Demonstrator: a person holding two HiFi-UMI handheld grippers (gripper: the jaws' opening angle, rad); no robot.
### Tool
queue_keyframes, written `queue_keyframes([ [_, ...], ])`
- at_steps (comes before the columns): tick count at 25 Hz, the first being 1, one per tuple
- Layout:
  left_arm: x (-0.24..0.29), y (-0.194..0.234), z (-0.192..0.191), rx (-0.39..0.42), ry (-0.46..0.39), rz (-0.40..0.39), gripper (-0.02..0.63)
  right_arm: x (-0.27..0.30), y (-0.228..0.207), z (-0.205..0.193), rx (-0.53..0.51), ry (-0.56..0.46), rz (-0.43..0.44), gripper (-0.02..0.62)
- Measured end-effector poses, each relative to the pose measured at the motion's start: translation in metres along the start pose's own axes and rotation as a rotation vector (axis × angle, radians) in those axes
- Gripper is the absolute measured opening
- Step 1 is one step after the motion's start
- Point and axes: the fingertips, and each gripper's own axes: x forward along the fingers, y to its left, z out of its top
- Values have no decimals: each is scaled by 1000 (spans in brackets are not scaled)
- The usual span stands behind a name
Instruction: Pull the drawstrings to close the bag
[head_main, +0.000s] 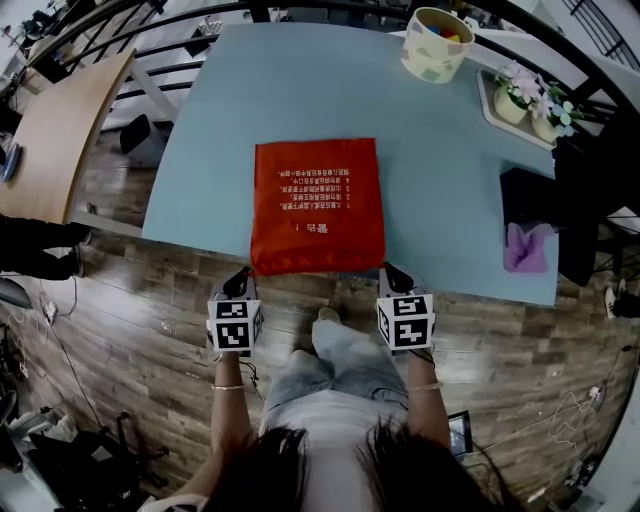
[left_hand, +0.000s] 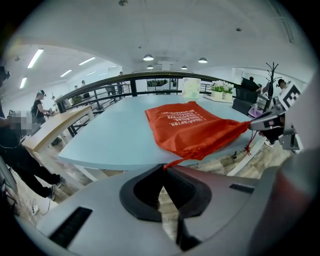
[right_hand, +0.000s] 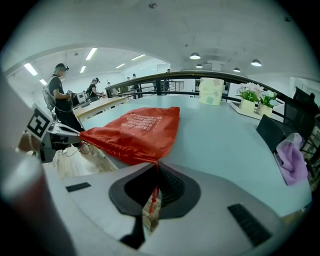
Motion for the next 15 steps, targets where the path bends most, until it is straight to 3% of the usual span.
queue_keyframes([
  [15, -16, 11, 6, -20, -15, 38, 16, -16, -10, 3, 69, -41, -26, 23],
])
